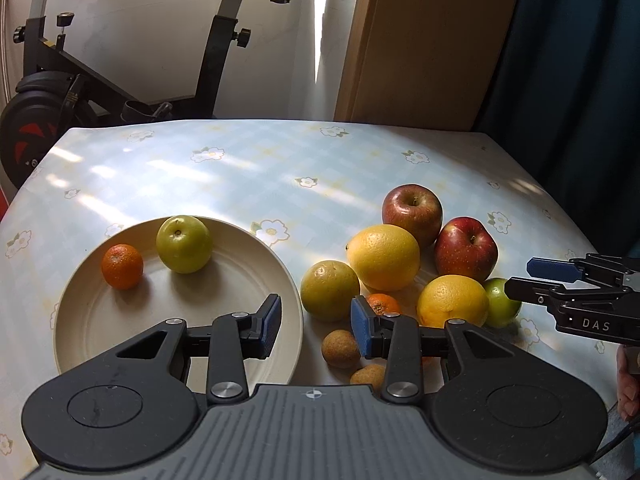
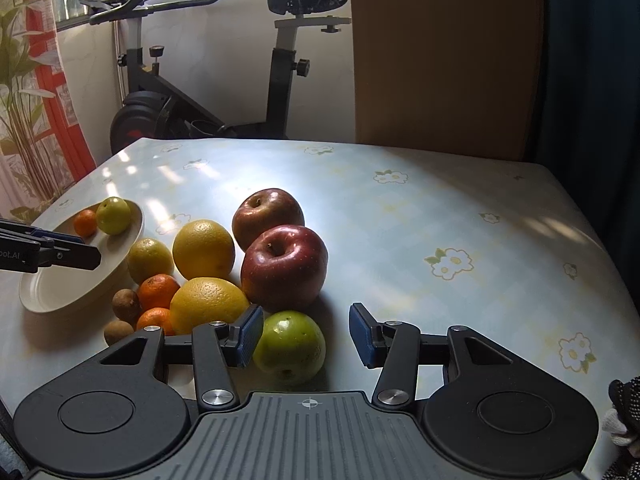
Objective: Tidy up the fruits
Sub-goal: 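Withdraw both open tools from the plate back toward the fruit pile, then grasp a brown kiwi with the left tool while the right tool grasps a green apple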
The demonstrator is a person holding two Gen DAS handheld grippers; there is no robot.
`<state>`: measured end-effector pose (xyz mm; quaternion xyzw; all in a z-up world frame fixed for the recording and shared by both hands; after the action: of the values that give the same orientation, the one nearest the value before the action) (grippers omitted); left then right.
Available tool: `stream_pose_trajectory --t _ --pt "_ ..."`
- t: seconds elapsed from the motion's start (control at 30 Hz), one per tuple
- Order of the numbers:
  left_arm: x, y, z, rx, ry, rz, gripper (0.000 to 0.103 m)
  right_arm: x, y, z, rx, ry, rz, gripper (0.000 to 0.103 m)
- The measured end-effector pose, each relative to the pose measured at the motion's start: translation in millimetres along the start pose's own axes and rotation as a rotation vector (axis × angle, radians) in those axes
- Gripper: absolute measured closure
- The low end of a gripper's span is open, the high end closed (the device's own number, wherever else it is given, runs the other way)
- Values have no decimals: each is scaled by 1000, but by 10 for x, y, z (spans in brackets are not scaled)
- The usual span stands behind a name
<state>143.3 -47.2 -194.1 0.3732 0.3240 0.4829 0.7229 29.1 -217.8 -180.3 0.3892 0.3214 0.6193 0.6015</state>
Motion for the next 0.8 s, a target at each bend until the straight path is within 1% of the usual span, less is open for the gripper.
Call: stream_pose_trajectory --t 0.13,0.47,0.8 --pt "-18 -6 -49 5 7 -10 63 -13 -16 -34 8 -10 18 59" --pt "-44 -9 -117 16 18 -24 63 77 -56 -78 42 44 31 59" --pt "-93 -33 -173 30 4 -33 63 56 -186 -113 62 26 45 60"
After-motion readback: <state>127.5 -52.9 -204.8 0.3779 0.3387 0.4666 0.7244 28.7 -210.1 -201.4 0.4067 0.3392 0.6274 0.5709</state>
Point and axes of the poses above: each gripper's, at about its wrist camera, not at the fingertips, and y roughly against the way its jaws point, x to its left, z to its top, the point moved 4 cm from there along -y, roughly the way its jaws point, and after that the axes turned 12 degrees about x, right-handed, at the moved point
